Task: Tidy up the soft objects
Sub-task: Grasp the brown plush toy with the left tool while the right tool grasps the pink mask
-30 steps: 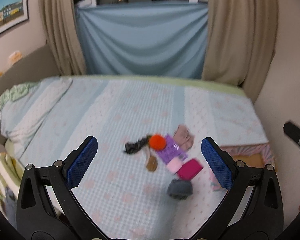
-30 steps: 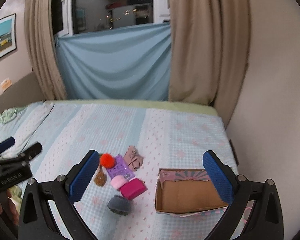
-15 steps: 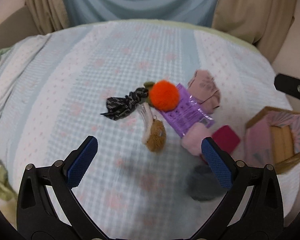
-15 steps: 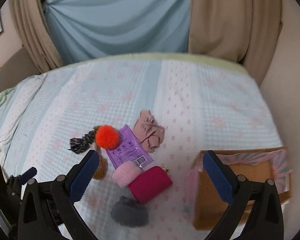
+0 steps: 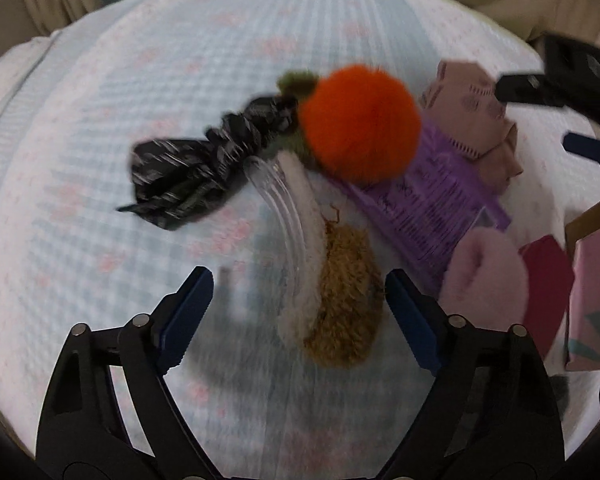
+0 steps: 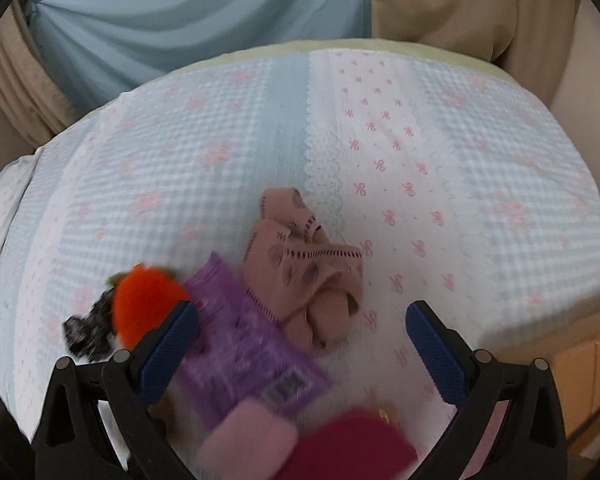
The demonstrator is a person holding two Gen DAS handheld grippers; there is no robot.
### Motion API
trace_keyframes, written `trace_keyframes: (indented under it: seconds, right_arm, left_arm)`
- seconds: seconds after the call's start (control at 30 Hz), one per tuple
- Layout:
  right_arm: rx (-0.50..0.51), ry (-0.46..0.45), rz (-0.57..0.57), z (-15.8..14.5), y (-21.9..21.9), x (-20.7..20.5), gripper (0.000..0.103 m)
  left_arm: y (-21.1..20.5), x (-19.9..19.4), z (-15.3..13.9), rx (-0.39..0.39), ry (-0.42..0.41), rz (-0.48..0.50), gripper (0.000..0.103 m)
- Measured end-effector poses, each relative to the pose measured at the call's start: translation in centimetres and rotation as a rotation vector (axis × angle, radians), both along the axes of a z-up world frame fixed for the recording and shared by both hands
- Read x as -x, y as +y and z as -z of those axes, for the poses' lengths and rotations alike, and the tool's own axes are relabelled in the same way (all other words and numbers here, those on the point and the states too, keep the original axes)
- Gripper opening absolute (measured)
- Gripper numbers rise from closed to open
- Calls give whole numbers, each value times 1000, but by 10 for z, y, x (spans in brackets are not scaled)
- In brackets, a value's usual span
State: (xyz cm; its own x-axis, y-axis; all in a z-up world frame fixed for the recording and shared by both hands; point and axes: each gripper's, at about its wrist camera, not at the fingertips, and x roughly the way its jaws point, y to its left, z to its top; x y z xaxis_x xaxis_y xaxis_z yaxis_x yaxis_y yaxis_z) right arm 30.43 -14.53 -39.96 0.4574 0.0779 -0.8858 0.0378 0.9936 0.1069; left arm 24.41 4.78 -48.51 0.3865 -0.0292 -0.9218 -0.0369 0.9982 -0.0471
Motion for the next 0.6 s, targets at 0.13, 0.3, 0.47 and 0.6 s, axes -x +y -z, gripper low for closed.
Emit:
trace_keyframes:
  seconds: [0.13,0.3,0.47,0.6]
  right_arm:
    - [-6,49,18,27,0,-26,103]
    - [-19,92,47,52,-3,-43,86]
    - [-25,90,42,57,4,-43,54]
    - [-26,79,25,55,10,-39,33]
  left_arm:
    - [-3,-9,14,6,26,20,73]
    - [-5,-20,14,-19,7,56,46]
    - [-2,-24,12,-8,5,69,36]
    - [2,-26,10,11,3,61,34]
